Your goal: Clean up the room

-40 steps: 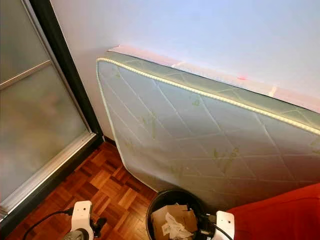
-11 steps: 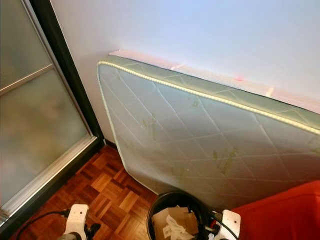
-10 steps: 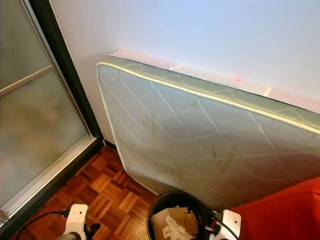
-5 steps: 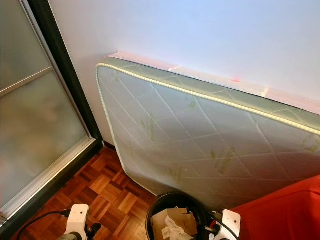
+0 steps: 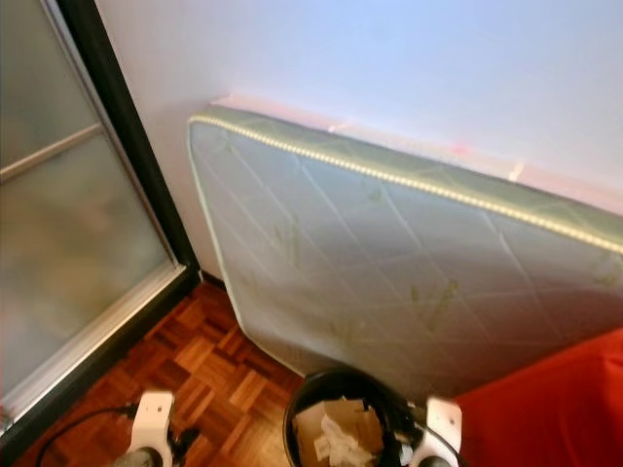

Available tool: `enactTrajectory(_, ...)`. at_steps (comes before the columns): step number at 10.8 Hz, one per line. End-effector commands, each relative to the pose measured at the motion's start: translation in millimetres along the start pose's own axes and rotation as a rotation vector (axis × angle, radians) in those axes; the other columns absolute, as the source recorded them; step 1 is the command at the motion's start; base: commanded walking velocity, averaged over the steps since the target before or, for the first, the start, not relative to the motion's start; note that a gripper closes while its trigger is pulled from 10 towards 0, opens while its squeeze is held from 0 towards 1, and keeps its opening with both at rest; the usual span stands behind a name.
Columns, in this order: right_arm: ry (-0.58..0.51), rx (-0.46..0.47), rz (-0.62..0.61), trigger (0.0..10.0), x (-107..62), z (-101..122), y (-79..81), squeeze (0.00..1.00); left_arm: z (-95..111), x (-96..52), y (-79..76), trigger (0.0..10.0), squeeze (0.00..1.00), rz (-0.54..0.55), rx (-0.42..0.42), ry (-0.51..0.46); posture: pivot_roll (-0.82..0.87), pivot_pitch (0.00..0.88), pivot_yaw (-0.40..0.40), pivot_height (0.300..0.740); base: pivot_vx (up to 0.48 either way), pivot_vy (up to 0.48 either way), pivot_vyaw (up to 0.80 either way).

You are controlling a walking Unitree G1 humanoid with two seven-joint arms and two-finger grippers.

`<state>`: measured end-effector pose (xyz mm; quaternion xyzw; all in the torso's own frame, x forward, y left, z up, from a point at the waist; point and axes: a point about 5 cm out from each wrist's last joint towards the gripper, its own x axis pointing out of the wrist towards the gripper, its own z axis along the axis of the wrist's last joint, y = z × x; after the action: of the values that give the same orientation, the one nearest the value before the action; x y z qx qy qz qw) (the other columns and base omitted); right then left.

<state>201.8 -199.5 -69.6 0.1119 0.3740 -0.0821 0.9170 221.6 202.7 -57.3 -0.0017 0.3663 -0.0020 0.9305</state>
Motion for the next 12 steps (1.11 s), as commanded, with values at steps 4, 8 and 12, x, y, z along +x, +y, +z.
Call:
enactTrajectory(4,-0.105,-0.057,0.102,10.0,6.0,25,19.1,0.00,37,6.4,-8.3,10.0,0.00,-0.034,-0.041,-0.171,-0.04,0.043,0.001,0.671,0.000,0.000,0.00)
enactTrajectory(8,-0.223,-0.083,0.179,10.0,8.4,52,31.9,0.00,65,7.1,-10.0,10.0,0.00,-0.048,-0.069,-0.308,-0.04,0.053,0.001,0.671,0.000,0.000,0.00)
enactTrajectory(12,-0.269,-0.122,0.255,10.0,9.5,67,48.3,0.00,86,5.7,-10.5,10.0,0.00,-0.042,-0.098,-0.415,-0.03,0.067,-0.003,0.626,0.000,0.000,0.00)
